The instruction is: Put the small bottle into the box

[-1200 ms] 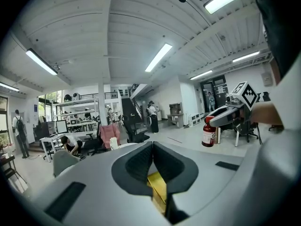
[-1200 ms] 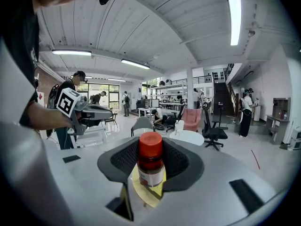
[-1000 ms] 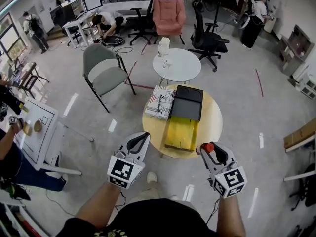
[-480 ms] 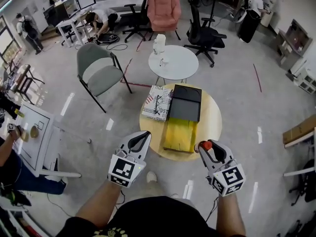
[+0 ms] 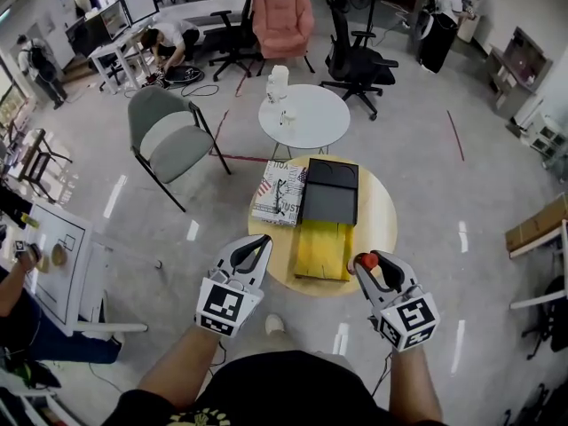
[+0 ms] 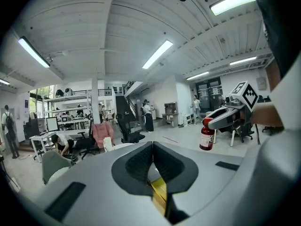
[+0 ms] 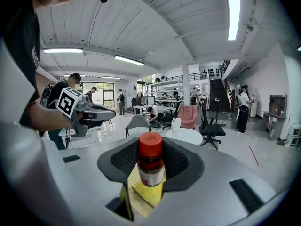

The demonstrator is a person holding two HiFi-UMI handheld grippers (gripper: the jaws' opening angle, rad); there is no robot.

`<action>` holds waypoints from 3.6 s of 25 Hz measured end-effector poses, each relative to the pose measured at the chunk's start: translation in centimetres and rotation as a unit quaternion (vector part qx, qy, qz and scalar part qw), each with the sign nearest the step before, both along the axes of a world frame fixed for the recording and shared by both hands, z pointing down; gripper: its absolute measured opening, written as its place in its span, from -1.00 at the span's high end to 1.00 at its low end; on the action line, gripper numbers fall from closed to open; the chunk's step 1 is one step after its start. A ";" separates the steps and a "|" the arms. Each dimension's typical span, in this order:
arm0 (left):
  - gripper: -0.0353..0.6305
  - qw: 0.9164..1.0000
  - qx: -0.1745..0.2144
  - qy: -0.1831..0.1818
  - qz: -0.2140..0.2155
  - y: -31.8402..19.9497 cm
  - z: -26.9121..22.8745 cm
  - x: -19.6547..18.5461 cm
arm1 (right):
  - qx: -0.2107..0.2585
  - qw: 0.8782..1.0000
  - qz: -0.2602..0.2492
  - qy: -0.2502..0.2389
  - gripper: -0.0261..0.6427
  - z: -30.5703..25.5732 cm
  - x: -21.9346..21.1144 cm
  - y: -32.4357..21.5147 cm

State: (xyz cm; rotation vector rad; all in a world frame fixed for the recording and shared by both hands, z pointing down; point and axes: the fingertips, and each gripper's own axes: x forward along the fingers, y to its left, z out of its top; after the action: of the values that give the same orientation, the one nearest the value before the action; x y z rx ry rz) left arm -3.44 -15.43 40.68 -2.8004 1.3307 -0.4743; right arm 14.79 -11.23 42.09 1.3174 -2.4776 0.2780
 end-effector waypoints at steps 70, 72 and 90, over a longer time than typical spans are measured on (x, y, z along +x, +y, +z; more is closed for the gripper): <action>0.84 0.995 -0.090 -0.011 0.041 -11.6 10.3 3.7 | -0.079 0.997 -0.005 0.021 0.45 8.7 -0.1 -14.1; 0.84 0.995 -0.095 -0.013 0.039 -11.6 11.0 3.7 | -0.089 0.996 -0.009 0.022 0.45 9.7 -0.1 -13.9; 0.84 0.989 -0.141 -0.028 0.040 -11.1 17.7 4.9 | -0.155 0.987 -0.031 0.019 0.45 19.0 -0.1 -14.7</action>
State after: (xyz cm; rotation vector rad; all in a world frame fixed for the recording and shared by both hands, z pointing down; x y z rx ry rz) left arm 1.49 -26.57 58.39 -3.0215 1.2215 -0.7907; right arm 14.66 -25.96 61.11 1.1051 -2.3221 0.5900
